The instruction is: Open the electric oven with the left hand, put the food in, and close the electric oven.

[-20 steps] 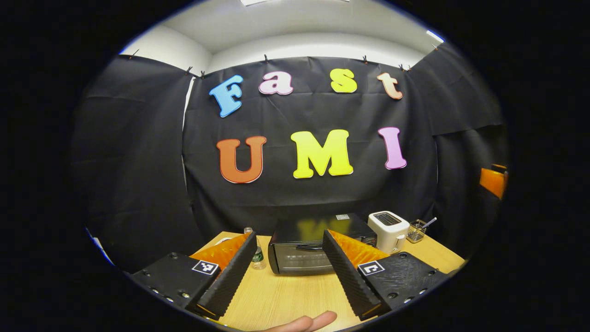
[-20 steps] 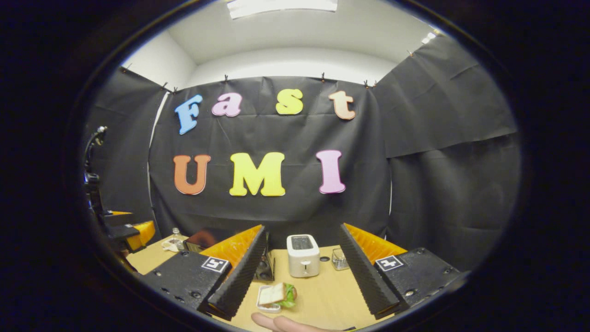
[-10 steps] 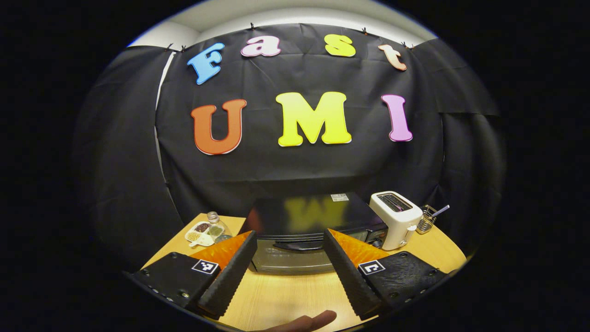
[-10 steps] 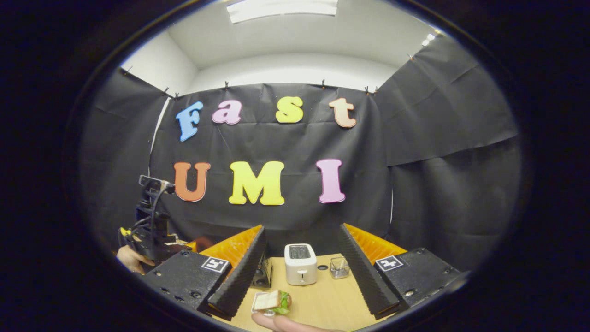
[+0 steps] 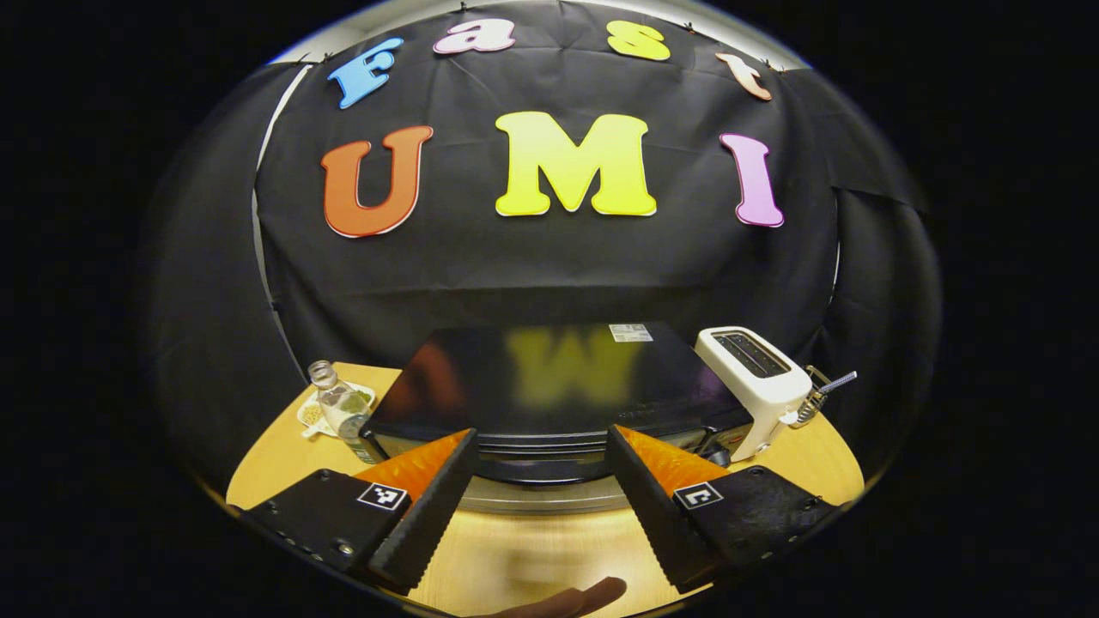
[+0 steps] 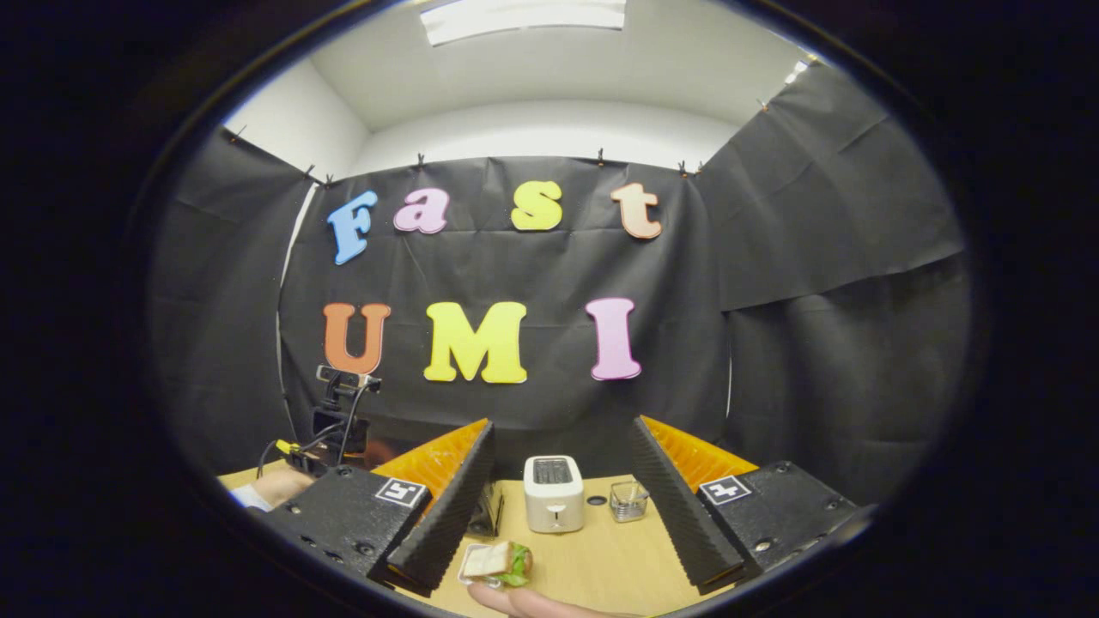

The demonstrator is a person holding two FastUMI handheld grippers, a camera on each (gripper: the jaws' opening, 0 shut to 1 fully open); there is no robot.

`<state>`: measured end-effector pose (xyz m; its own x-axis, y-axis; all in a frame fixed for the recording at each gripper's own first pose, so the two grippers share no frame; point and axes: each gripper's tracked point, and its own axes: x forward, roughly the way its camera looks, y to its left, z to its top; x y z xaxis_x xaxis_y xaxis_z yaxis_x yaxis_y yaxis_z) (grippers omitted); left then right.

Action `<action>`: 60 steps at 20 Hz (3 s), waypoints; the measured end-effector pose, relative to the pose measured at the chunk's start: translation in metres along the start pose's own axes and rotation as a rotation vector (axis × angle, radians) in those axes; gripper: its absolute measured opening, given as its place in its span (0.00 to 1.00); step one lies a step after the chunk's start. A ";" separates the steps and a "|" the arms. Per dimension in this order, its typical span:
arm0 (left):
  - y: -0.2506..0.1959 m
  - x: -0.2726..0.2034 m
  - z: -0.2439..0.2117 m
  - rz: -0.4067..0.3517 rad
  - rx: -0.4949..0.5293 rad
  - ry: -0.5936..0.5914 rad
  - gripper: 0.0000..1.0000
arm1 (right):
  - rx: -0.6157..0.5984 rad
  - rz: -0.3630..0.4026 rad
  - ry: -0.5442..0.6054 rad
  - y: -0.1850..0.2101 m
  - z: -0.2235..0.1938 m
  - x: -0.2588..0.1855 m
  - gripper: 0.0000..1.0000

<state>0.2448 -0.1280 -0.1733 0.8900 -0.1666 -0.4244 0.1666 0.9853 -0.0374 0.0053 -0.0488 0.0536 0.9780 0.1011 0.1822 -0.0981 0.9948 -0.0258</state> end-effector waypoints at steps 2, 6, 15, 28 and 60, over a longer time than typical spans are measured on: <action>0.000 0.008 -0.012 0.005 -0.019 0.047 0.97 | 0.002 0.003 0.010 -0.004 -0.005 0.001 0.90; 0.006 0.019 -0.016 0.047 0.022 0.052 0.98 | 0.004 -0.013 0.017 -0.012 -0.009 0.003 0.90; 0.005 0.010 -0.022 0.051 0.029 0.039 0.97 | 0.026 -0.005 0.052 -0.010 -0.022 0.007 0.90; 0.003 -0.040 -0.066 0.046 0.020 -0.007 0.97 | 0.013 0.011 0.078 -0.001 -0.033 -0.003 1.00; 0.002 -0.075 -0.219 0.027 -0.019 0.086 0.95 | -0.008 0.005 0.191 0.001 -0.080 0.008 1.00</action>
<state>0.0852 -0.1049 -0.3398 0.8541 -0.1368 -0.5018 0.1343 0.9901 -0.0414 0.0275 -0.0473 -0.0239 0.9947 0.1022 -0.0077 -0.1024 0.9941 -0.0343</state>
